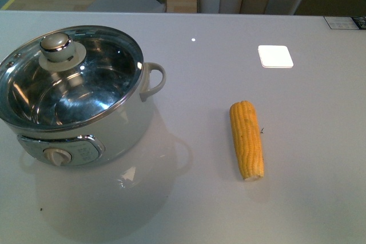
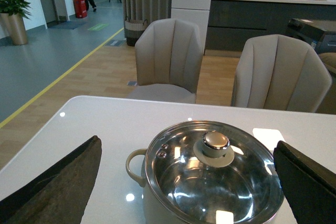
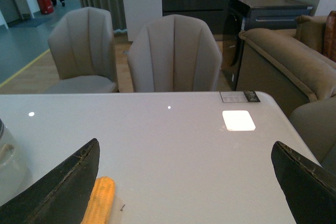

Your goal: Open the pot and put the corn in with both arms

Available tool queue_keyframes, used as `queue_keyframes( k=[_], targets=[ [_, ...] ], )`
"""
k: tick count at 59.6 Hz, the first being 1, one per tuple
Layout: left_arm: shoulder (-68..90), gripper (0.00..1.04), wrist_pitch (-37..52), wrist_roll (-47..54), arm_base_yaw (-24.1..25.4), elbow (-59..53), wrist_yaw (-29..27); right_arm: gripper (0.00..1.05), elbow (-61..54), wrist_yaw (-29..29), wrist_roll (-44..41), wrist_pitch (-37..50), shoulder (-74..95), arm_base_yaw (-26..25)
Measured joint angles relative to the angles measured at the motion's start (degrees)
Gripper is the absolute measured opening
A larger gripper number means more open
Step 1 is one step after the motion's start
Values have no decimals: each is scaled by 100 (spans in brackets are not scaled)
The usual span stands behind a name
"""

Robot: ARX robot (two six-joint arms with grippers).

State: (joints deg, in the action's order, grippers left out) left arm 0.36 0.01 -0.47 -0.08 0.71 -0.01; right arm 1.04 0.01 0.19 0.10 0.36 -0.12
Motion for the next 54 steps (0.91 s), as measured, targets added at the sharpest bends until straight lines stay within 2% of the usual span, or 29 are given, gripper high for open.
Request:
queue_keyframes(
  k=[39, 45, 54],
  targets=[
    [4, 98, -9, -2, 2, 2, 20, 96, 0, 2, -2, 0, 0, 2],
    [662, 98, -979, -433, 101, 385, 601, 96, 0, -2, -2, 0, 0, 0],
    [1845, 98, -442, -595, -37, 612, 387, 96, 0, 0, -2, 0, 0, 2]
  ],
)
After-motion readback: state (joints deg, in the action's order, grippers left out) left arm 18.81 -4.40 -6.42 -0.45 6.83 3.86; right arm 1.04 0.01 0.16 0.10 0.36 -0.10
